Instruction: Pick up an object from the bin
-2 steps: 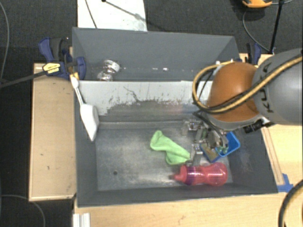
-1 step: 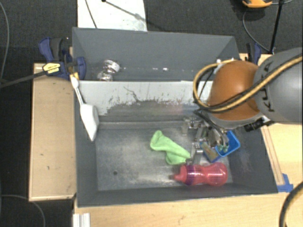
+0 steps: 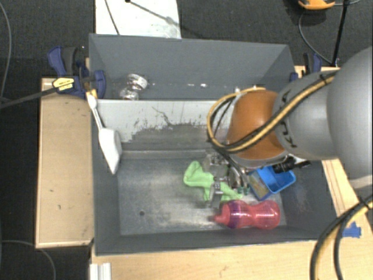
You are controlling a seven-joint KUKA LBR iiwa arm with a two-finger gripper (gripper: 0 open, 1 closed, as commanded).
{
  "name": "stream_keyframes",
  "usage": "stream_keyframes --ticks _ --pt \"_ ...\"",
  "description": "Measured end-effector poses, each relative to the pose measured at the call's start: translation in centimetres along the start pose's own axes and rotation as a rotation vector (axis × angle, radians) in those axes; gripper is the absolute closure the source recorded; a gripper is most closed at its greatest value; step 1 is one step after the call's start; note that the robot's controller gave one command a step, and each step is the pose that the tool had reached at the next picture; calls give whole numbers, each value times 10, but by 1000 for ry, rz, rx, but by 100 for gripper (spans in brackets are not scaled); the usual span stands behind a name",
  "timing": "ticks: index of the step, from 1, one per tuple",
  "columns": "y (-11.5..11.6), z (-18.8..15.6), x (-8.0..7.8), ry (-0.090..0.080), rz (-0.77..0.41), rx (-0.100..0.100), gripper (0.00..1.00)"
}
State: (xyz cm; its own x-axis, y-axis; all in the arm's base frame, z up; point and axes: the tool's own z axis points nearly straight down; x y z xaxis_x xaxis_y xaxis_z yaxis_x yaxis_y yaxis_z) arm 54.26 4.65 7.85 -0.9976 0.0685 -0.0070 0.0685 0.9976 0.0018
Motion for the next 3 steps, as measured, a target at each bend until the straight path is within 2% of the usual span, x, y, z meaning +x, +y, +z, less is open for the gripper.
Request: stream_keyframes --ticks 1,2,3 --pt "2 11 3 7 27 1 0" --pt "0 -1 -1 -6 0 -1 0" --pt "1 8 2 5 19 0 0"
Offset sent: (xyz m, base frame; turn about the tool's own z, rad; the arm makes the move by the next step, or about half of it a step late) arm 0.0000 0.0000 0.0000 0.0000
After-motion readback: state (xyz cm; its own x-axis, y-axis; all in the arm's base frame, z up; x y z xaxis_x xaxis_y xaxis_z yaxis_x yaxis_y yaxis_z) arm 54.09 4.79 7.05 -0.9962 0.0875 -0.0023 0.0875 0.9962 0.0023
